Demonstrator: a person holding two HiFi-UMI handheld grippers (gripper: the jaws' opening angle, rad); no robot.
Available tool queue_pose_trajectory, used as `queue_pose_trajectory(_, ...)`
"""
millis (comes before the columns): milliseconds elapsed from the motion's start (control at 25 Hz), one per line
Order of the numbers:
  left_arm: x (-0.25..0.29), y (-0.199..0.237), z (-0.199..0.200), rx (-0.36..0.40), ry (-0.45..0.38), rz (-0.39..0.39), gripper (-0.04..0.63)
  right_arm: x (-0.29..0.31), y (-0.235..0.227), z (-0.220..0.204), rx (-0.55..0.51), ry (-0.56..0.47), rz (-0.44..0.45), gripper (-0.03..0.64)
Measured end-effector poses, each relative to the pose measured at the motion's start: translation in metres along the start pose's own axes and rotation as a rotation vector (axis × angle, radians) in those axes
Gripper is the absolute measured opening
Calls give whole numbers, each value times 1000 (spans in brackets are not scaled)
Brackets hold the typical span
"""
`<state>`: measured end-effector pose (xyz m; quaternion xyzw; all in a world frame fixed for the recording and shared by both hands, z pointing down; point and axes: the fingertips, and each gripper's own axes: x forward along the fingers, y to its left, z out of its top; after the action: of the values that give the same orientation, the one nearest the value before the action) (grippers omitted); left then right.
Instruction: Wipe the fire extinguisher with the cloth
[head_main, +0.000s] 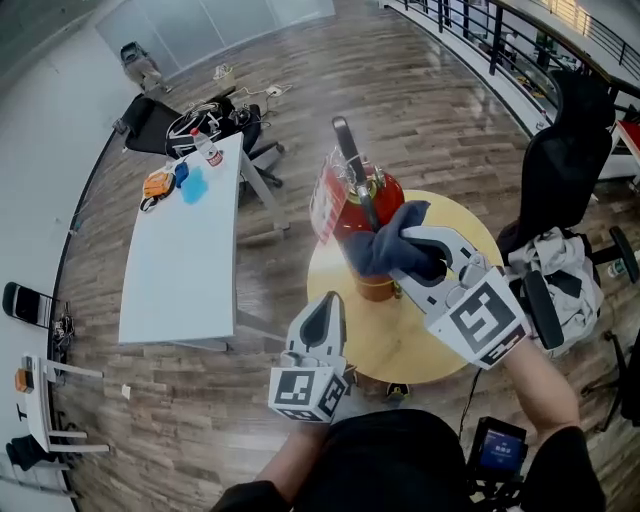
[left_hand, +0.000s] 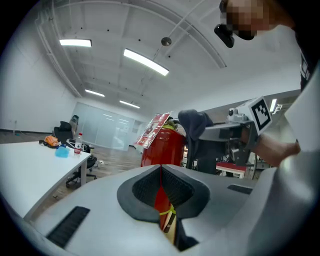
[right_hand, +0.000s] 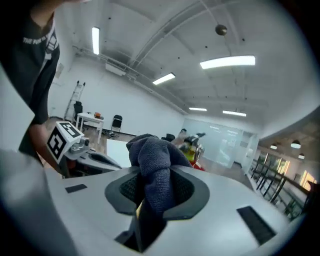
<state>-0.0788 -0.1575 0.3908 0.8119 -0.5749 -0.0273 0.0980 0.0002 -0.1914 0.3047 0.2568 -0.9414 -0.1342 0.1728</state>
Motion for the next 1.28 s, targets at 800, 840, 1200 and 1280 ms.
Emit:
queue_pose_trajectory(800, -18, 16, -30, 22, 97, 52, 23, 82, 109, -350, 628, 475, -31, 104)
queue_pose_trajectory(840, -18, 16, -29, 27, 98, 55, 23, 90, 112, -353, 656, 472, -36, 104)
queue_pose_trajectory(1200, -32, 34, -28, 10, 84, 114, 23, 109, 95, -249, 1047, 167, -53, 103)
queue_pose_trajectory(1280, -33, 35, -29, 3, 77, 115, 23, 98, 78, -206, 1135, 58, -20, 103)
